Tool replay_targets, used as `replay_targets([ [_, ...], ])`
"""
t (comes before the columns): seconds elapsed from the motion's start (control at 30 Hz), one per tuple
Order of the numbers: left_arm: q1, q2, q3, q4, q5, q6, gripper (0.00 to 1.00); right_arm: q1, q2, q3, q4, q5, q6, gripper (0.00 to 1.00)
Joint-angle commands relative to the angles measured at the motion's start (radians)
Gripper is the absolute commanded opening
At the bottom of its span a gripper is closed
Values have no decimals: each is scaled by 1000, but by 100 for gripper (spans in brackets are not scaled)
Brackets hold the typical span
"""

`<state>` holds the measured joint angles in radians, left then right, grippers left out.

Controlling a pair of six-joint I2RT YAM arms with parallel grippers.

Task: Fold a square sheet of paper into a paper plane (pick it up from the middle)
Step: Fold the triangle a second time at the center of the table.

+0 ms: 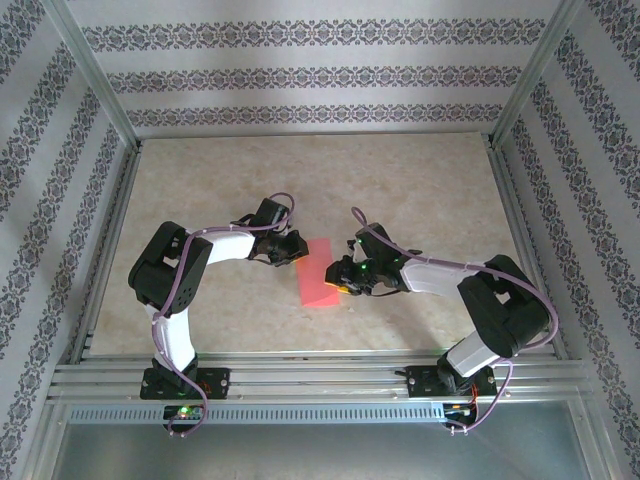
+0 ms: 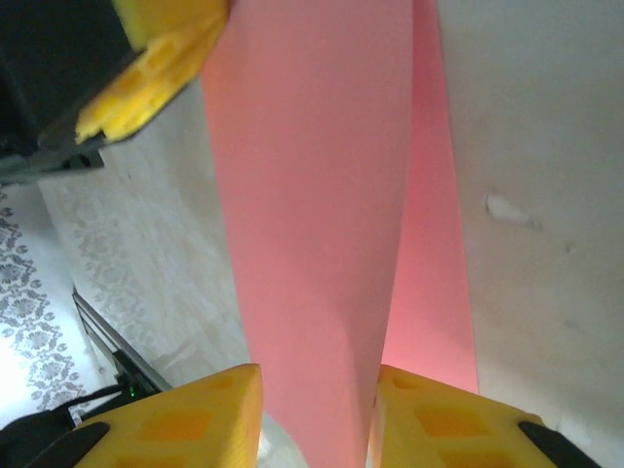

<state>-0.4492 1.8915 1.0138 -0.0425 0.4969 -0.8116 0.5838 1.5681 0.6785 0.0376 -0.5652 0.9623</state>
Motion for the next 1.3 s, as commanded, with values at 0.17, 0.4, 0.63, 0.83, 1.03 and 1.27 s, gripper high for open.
replay_targets([
  [0.17, 10, 17, -31, -46, -35, -2, 16, -10, 60, -2, 76, -47, 11, 31],
  [0.4, 10, 2, -37, -34, -33, -5, 16, -4, 7, -82, 85, -55, 124, 24],
  [0.63, 9, -40, -45, 3, 3, -9, 17, -6, -27, -99, 46, -23, 148, 6],
  [0.83, 10, -153, -92, 54, 40, 4, 25, -23, -2, -59, -71, -15, 81, 0],
  [1.03, 4, -195, -172, 109, 80, -13, 27, -41, 1, -2, -233, 2, -26, 0],
  [1.27, -38, -165, -191, 161, 116, -35, 23, -36, 13, 33, -245, 7, -33, 1],
])
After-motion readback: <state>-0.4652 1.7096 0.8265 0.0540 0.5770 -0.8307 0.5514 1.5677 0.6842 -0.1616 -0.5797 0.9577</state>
